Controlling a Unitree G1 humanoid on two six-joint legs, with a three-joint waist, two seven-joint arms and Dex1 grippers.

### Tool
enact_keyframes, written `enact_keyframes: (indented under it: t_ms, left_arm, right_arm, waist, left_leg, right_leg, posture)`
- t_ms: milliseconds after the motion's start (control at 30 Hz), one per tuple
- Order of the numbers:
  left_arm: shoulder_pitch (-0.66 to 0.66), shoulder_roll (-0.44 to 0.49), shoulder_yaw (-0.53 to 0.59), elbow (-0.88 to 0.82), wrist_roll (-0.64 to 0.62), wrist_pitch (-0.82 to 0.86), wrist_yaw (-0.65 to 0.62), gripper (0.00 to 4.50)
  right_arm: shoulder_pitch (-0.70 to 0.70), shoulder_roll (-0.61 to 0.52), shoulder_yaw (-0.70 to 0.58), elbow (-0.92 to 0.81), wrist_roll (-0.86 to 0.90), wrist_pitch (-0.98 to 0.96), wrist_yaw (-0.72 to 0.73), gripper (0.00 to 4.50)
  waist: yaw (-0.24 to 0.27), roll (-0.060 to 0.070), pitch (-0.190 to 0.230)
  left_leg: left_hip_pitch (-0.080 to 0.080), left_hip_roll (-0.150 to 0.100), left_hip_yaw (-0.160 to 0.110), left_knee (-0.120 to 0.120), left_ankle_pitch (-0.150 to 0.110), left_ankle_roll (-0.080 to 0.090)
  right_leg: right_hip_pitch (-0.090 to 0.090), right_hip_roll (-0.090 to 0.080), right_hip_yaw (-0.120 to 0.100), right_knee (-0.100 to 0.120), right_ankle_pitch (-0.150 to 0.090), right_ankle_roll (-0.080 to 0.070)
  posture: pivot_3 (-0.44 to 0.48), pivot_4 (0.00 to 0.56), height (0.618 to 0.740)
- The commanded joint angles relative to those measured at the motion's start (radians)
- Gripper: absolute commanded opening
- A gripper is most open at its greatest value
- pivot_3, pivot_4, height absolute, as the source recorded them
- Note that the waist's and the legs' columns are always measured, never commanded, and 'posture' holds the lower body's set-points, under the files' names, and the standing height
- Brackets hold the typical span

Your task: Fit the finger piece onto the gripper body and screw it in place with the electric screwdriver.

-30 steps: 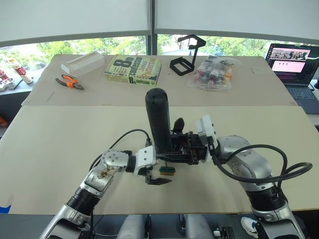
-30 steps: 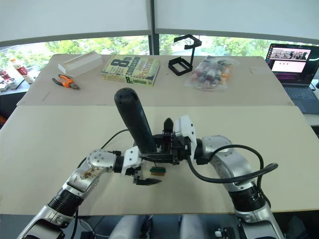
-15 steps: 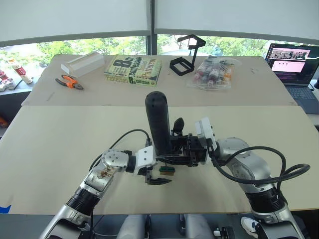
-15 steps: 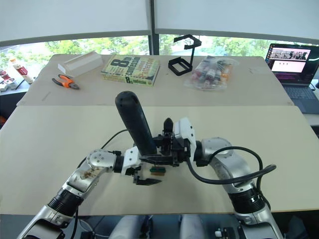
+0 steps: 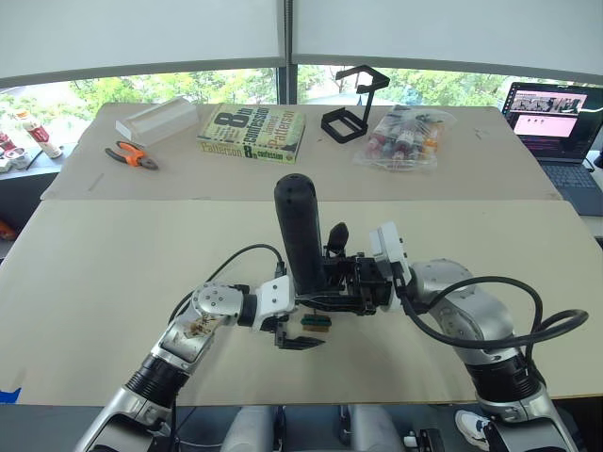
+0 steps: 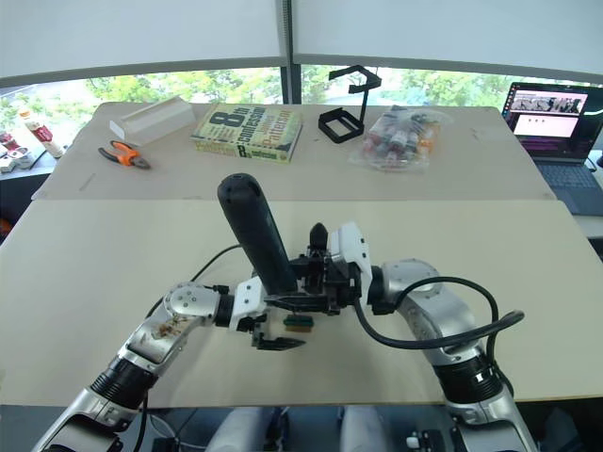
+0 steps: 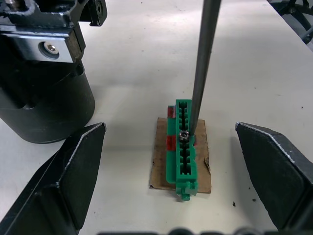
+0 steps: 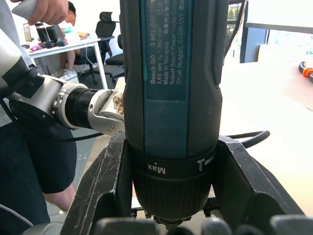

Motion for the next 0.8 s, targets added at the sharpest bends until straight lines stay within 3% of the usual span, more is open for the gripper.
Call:
enact_keyframes:
  t_ms: [33, 800]
  left_arm:
    - [-0.012, -0.004, 0.007, -0.011, -0.008, -0.008, 0.000, 4.50]
    - [-0.020, -0.004, 0.011, -0.002, -0.009, -0.008, 0.000, 4.50]
  right_arm:
    - [-0.002, 0.001, -0.016, -0.062, 0.032, -0.004, -0.003, 1.89]
    - [0.016, 0.000, -0.015, -0.086, 0.042, 0.027, -0.026, 1.89]
  waist:
    - [0.000, 0.000, 0.000]
    - [0.000, 0.000, 0.000]
  left_leg:
    - [0.000, 0.000, 0.000, 0.000, 0.000, 0.000]
    - [0.000, 0.000, 0.000, 0.000, 0.000, 0.000]
  right_leg:
    - [0.000, 0.000, 0.000, 0.000, 0.000, 0.000]
    - [0.000, 0.000, 0.000, 0.000, 0.000, 0.000]
  posture:
    - [0.000, 0.150, 0.740]
    - [0.000, 0.150, 0.740]
